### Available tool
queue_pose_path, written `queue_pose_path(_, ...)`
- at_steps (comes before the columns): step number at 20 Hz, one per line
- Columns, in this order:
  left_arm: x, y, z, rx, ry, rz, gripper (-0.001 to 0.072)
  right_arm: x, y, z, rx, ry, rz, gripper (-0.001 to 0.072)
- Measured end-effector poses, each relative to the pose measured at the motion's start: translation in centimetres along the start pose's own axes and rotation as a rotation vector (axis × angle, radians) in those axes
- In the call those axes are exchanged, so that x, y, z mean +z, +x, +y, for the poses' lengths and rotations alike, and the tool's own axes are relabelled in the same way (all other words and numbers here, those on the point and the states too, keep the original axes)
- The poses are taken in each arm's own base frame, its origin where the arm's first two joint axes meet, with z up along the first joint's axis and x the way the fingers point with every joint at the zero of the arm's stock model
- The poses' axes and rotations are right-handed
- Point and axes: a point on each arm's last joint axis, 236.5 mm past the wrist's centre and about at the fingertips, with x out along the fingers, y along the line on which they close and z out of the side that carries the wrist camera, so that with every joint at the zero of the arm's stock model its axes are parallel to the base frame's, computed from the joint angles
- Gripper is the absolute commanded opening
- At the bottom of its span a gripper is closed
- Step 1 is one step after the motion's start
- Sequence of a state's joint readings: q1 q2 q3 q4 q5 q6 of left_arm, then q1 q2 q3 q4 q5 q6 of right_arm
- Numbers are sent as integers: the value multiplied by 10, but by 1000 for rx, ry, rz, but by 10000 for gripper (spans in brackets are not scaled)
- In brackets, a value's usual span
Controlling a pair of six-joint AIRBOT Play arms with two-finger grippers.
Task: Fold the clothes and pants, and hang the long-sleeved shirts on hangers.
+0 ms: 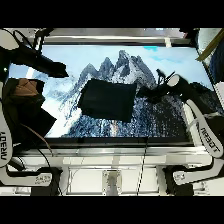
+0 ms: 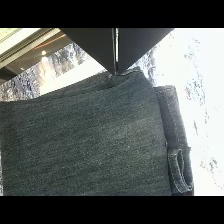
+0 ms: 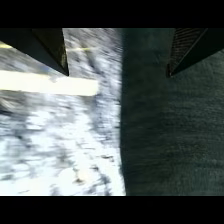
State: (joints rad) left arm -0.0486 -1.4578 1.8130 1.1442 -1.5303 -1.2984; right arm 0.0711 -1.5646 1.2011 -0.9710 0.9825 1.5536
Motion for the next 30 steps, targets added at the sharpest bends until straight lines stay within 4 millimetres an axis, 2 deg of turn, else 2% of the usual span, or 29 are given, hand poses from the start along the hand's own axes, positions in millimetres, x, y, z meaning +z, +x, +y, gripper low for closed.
queue_pose_path(2,0,0,-1,-1,-1,1,25,-8,26,10,116,30,33,691)
queue_pose_path(4,0,1,-1,-2,-5,1,25,-11,45,20,219,70,52,691)
queue_pose_path(7,0,1,-2,-2,-14,2,25,-10,59,25,296,108,51,689)
queue_pose_path(10,0,1,-2,-2,-19,2,25,-9,64,28,328,115,47,675)
queue_pose_path(11,0,1,-2,-2,-19,2,25,-10,66,30,336,111,49,591)
queue_pose_path(13,0,1,-2,-2,-24,2,25,-12,68,33,343,91,49,276)
queue_pose_path(14,0,1,-2,-2,-24,2,25,-13,69,35,347,82,50,216)
queue_pose_path(15,0,1,-2,-2,-24,2,25,-14,70,38,353,76,51,201)
queue_pose_path(16,0,1,-2,-2,-24,2,25,-15,70,39,355,69,52,44)
queue_pose_path(19,0,1,-2,-2,-23,2,25,-8,64,44,373,50,44,35)
queue_pose_path(20,0,1,-2,-2,-23,2,25,-1,57,46,387,42,34,35)
queue_pose_path(22,0,1,-2,-2,-23,2,25,25,30,46,414,22,-8,35)
queue_pose_path(23,0,1,-2,-2,-23,2,25,38,14,38,405,16,-34,35)
queue_pose_path(25,0,1,-2,-2,-23,2,25,68,-27,11,355,14,-114,35)
queue_pose_path(27,0,1,-2,-2,-23,2,25,88,-76,-30,269,19,-194,35)
queue_pose_path(28,0,1,-2,-2,-23,2,25,91,-102,-58,203,26,-223,35)
queue_pose_path(30,0,1,-2,-2,-23,2,25,85,-152,-121,62,74,-262,35)
